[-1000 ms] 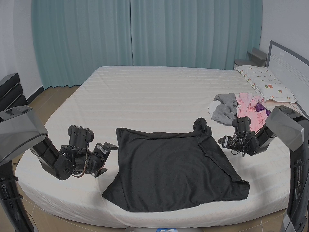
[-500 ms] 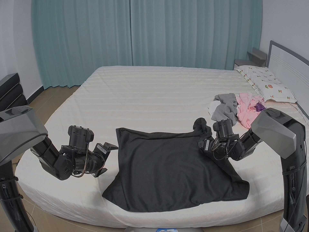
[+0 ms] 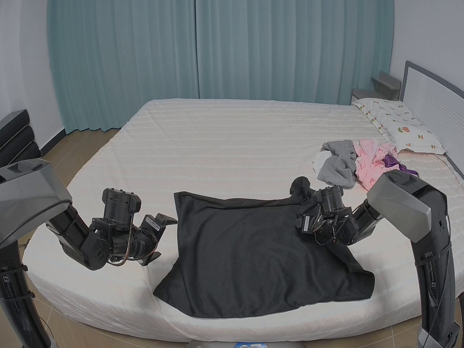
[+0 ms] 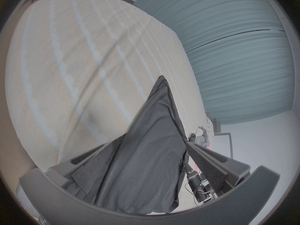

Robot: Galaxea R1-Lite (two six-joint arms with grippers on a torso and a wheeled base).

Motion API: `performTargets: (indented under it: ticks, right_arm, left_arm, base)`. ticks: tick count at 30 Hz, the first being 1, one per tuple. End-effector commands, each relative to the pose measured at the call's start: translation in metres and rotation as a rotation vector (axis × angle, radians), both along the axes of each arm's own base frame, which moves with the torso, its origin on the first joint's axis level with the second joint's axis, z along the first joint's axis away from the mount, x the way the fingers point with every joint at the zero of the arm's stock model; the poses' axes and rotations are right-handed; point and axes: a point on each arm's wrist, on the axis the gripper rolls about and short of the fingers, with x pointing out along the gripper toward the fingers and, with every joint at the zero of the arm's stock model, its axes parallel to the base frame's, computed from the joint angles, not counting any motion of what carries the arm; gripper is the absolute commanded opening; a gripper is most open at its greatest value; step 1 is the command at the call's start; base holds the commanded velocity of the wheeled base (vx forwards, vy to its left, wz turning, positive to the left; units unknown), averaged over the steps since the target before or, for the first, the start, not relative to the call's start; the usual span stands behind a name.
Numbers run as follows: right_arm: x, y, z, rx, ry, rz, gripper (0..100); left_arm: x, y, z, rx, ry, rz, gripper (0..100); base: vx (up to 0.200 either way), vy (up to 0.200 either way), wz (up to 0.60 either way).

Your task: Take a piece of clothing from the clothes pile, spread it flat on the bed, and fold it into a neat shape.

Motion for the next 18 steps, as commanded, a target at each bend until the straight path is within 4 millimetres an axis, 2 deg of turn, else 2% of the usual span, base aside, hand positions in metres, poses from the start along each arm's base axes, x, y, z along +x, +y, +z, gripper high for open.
performTargets:
  ticks: [1,9,11,14,18]
  right_arm:
    - [0.0,0.0,-0.006,-0.003,0.011,0.0,0]
    - [0.002,-0.005,0.004,0.001,-0.017,-0.021,0]
    - [0.005,-0.013,0.016,0.009,-0.042,-0.04,0]
    - [0.007,-0.022,0.023,0.012,-0.055,-0.06,0]
    - [0.013,-0.051,0.037,0.026,-0.085,-0.128,0]
  left_arm:
    - [0.0,0.0,-0.001,0.0,0.003,0.001,100]
    - [0.001,0.001,0.0,0.001,0.0,0.002,100]
    - [0.0,0.001,-0.001,0.002,0.001,0.001,100]
    - [0.0,0.001,-0.001,0.004,0.002,0.002,100]
    - [0.0,0.001,-0.001,0.003,0.0,0.002,100]
  base:
    - [0.0,0.0,0.0]
    - [0.0,0.0,0.0]
    - [0.0,0.0,0.0]
    - [0.0,0.0,0.0]
    - [0.0,0.0,0.0]
